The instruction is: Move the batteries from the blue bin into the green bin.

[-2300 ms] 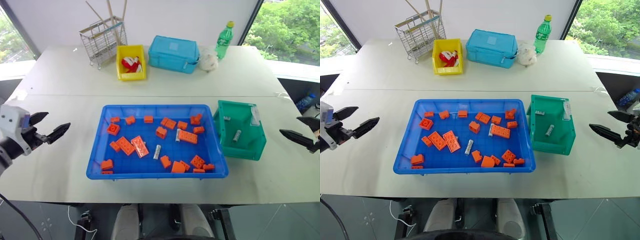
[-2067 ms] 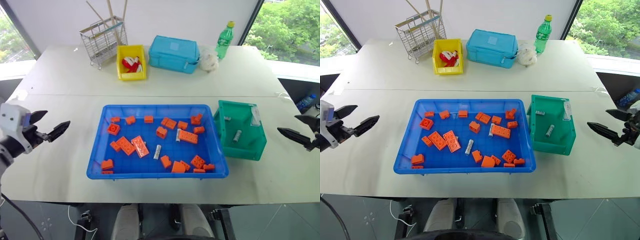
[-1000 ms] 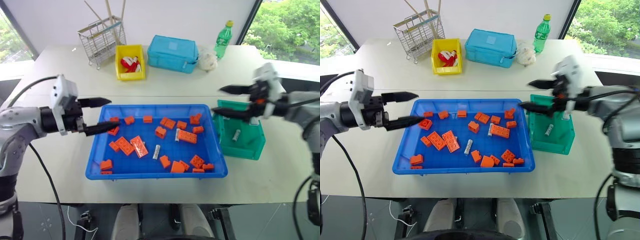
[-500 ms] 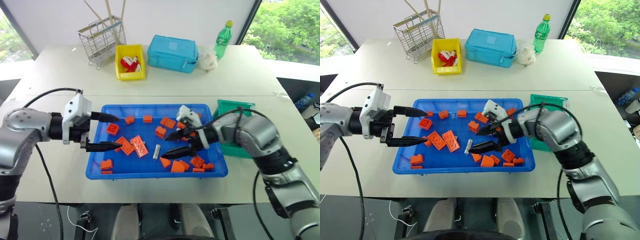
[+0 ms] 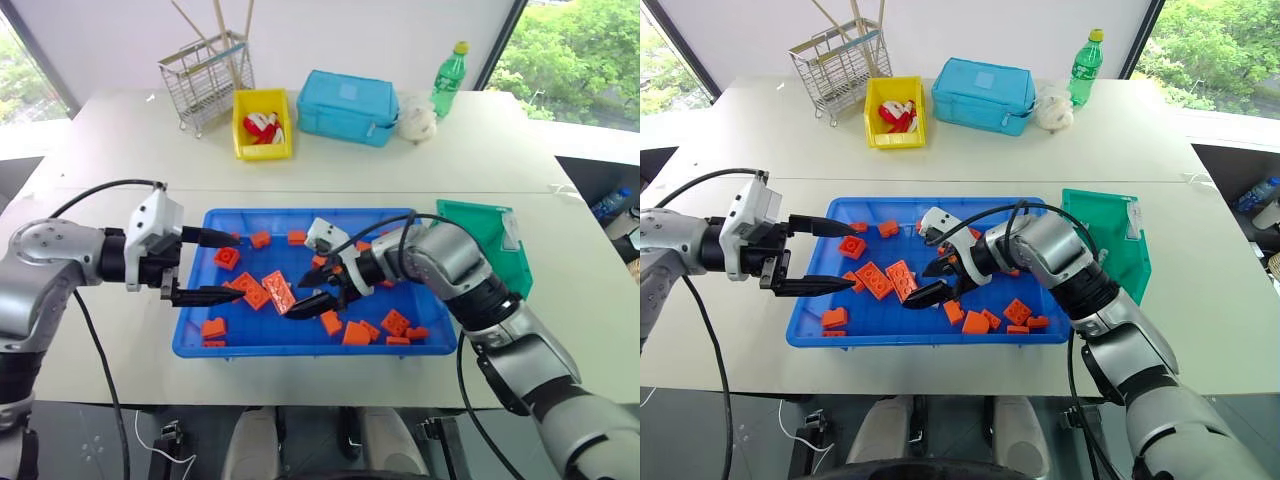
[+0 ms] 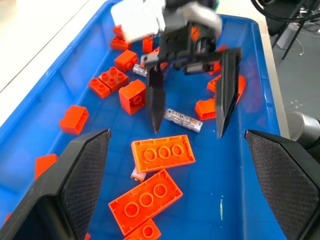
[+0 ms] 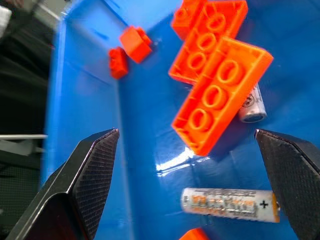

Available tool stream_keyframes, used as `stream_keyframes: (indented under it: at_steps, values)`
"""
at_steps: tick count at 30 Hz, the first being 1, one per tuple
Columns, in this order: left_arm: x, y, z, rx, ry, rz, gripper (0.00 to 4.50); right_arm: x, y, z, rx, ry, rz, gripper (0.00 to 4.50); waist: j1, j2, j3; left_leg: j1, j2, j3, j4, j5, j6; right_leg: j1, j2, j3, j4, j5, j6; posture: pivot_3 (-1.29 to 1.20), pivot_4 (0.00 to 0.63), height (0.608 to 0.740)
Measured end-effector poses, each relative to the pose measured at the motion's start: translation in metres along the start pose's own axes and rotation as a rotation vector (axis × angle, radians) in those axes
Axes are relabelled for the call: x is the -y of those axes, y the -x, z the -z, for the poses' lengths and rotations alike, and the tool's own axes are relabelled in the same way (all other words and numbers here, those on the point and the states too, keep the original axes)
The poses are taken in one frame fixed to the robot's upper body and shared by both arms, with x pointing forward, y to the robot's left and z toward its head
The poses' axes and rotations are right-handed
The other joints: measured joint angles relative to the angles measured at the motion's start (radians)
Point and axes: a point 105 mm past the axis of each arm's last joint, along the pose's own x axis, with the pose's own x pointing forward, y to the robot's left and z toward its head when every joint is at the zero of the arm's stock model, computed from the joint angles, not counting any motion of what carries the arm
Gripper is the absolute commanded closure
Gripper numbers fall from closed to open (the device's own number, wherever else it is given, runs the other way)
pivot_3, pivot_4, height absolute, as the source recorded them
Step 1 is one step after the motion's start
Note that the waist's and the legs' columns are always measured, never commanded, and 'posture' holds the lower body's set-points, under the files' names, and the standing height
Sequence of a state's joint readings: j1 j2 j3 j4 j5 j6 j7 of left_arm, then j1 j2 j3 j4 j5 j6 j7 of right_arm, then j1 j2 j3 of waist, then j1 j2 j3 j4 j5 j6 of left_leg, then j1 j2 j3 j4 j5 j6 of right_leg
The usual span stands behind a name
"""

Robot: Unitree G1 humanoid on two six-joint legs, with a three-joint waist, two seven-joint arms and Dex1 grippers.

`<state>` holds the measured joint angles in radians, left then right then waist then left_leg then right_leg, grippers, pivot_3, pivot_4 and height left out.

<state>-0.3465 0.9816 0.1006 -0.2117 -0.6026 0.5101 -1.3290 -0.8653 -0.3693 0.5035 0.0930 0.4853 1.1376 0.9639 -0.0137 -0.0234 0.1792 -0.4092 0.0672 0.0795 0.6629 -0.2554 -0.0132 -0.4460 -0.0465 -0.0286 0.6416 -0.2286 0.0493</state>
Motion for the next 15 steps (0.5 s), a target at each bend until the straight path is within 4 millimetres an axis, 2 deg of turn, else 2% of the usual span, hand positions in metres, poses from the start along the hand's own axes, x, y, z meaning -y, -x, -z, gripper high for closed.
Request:
stream_keyframes:
  at_steps: [2,5,12,15]
  values:
    - [-0.001,0.001,0.000,0.001,0.000,-0.001,0.00,0.000,-0.006,0.000,-0.004,0.005,-0.011,0.03,0.000,0.000,0.000,0.000,0.000,0.000,0.000,0.000,0.000,0.000,0.000,0.000,0.001,0.000,0.000,0.00,0.150,0.736]
    - [-0.002,0.002,0.000,0.004,-0.003,-0.008,0.00,-0.001,-0.013,-0.002,-0.013,0.022,-0.015,0.81,0.000,0.000,0.000,0.000,0.000,0.000,0.000,0.000,0.000,0.000,0.000,0.000,0.002,0.000,0.000,0.00,0.150,0.736]
    - [-0.008,0.004,-0.002,0.010,-0.010,-0.041,0.00,0.001,-0.025,-0.001,-0.019,0.021,-0.014,4.38,-0.001,0.000,0.000,0.001,0.000,0.000,0.000,0.000,0.000,-0.001,0.000,0.000,0.003,0.000,0.000,0.00,0.150,0.736]
    - [-0.009,0.004,-0.002,0.012,-0.011,-0.048,0.00,0.002,-0.023,0.000,-0.021,0.016,-0.013,4.45,-0.001,0.000,0.000,0.000,0.000,0.000,0.000,0.000,0.000,-0.001,0.000,0.000,0.004,0.000,0.000,0.00,0.150,0.736]
